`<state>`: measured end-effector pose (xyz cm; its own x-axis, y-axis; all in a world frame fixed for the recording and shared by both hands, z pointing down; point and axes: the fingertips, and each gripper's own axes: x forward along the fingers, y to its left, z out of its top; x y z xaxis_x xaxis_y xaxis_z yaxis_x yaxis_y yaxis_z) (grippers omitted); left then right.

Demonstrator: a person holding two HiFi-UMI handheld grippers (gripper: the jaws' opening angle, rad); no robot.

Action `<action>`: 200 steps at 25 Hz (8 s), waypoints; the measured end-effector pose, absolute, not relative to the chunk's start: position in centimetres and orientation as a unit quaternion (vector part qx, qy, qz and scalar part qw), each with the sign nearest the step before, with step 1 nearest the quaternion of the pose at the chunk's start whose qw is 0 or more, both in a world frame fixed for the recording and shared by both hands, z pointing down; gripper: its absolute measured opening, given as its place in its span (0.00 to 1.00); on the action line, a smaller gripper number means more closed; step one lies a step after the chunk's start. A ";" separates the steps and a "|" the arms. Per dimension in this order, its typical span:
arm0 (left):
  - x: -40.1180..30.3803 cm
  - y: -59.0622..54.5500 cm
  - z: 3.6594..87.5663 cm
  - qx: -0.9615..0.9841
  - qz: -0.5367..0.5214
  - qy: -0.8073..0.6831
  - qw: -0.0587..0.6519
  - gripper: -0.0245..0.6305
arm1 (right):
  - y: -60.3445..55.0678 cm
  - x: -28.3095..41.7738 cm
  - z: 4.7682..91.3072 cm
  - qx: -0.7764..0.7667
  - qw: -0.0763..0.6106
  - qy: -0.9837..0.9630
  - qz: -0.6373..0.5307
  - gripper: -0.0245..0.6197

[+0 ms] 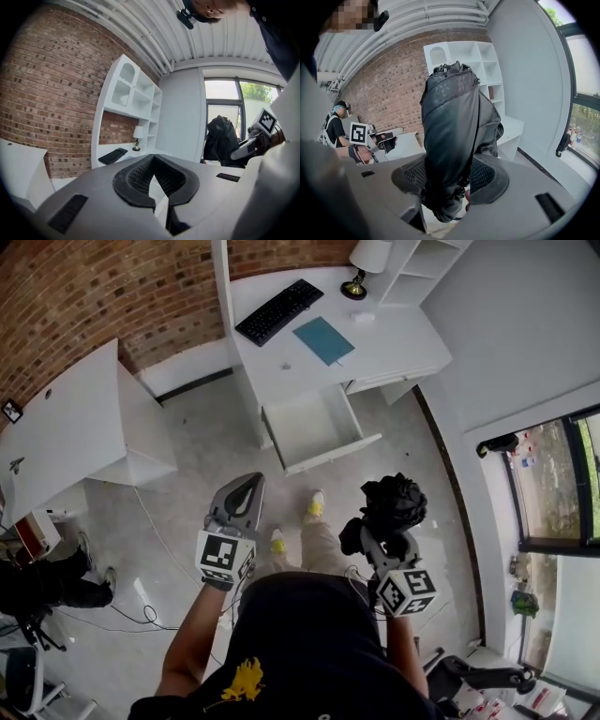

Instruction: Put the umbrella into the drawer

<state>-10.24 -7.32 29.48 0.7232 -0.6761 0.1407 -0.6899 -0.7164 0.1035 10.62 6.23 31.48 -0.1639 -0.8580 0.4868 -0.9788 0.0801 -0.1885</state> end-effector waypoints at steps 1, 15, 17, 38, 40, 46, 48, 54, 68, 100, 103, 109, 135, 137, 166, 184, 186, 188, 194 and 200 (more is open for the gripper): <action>-10.2 -7.8 29.3 0.926 0.039 -0.369 0.075 0.06 | 5.5 10.7 31.4 0.633 0.126 -0.726 0.237 0.40; -7.2 -18.8 33.7 0.898 0.089 -0.425 0.074 0.06 | -11.9 14.2 32.9 0.584 0.141 -0.773 0.202 0.40; -6.4 -21.2 34.6 0.899 0.091 -0.421 0.081 0.06 | -15.2 14.4 33.8 0.575 0.143 -0.778 0.207 0.40; -1.8 -29.2 45.4 0.887 0.116 -0.430 0.126 0.06 | -25.1 14.6 45.7 0.515 0.172 -0.798 0.261 0.40; -1.7 -29.5 46.4 0.886 0.120 -0.431 0.126 0.06 | -25.3 14.3 46.6 0.512 0.174 -0.798 0.267 0.40; -0.5 -30.8 48.4 0.886 0.137 -0.423 0.128 0.06 | -26.3 14.9 48.7 0.500 0.184 -0.798 0.283 0.40; -0.1 -31.2 48.9 0.886 0.134 -0.424 0.130 0.06 | -26.8 15.2 49.5 0.499 0.187 -0.795 0.289 0.40; 1.4 -31.7 51.0 0.887 0.135 -0.419 0.143 0.06 | -28.2 16.0 52.3 0.493 0.172 -0.784 0.335 0.40; 2.9 -32.6 54.1 0.888 0.148 -0.407 0.156 0.06 | -31.1 16.3 57.2 0.489 0.207 -0.775 0.343 0.40; 3.3 -32.2 60.5 0.870 0.178 -0.416 0.196 0.06 | -30.0 15.6 68.4 0.414 0.333 -0.739 0.414 0.37; 3.5 -32.3 60.8 0.869 0.179 -0.417 0.198 0.06 | -30.3 15.4 69.6 0.406 0.341 -0.737 0.420 0.37; 3.0 -32.2 62.3 0.860 0.183 -0.429 0.208 0.06 | -30.5 15.2 71.4 0.396 0.358 -0.729 0.428 0.37; 3.0 -32.4 64.8 0.841 0.191 -0.455 0.223 0.06 | -30.9 16.3 77.4 0.373 0.387 -0.682 0.495 0.36; 3.1 -32.5 64.9 0.838 0.191 -0.458 0.225 0.06 | -31.0 16.1 77.4 0.370 0.393 -0.685 0.489 0.36; 1.5 -34.5 66.6 0.826 0.193 -0.472 0.241 0.06 | -34.8 13.2 83.3 0.393 0.430 -0.664 0.469 0.36; 2.3 -33.2 66.5 0.834 0.196 -0.458 0.238 0.06 | -33.9 13.1 84.0 0.373 0.407 -0.676 0.488 0.51; 2.3 -33.1 66.4 0.835 0.195 -0.456 0.236 0.06 | -33.3 13.1 83.5 0.362 0.406 -0.682 0.490 0.54; 2.0 -33.1 66.3 0.835 0.196 -0.456 0.235 0.06 | -33.2 12.9 82.7 0.365 0.389 -0.683 0.500 0.55; 3.0 -32.8 66.0 0.836 0.191 -0.455 0.240 0.06 | -32.5 14.4 80.0 0.387 0.385 -0.677 0.494 0.54; 4.1 -32.5 65.4 0.842 0.184 -0.450 0.236 0.06 | -32.7 15.2 77.2 0.414 0.384 -0.700 0.436 0.25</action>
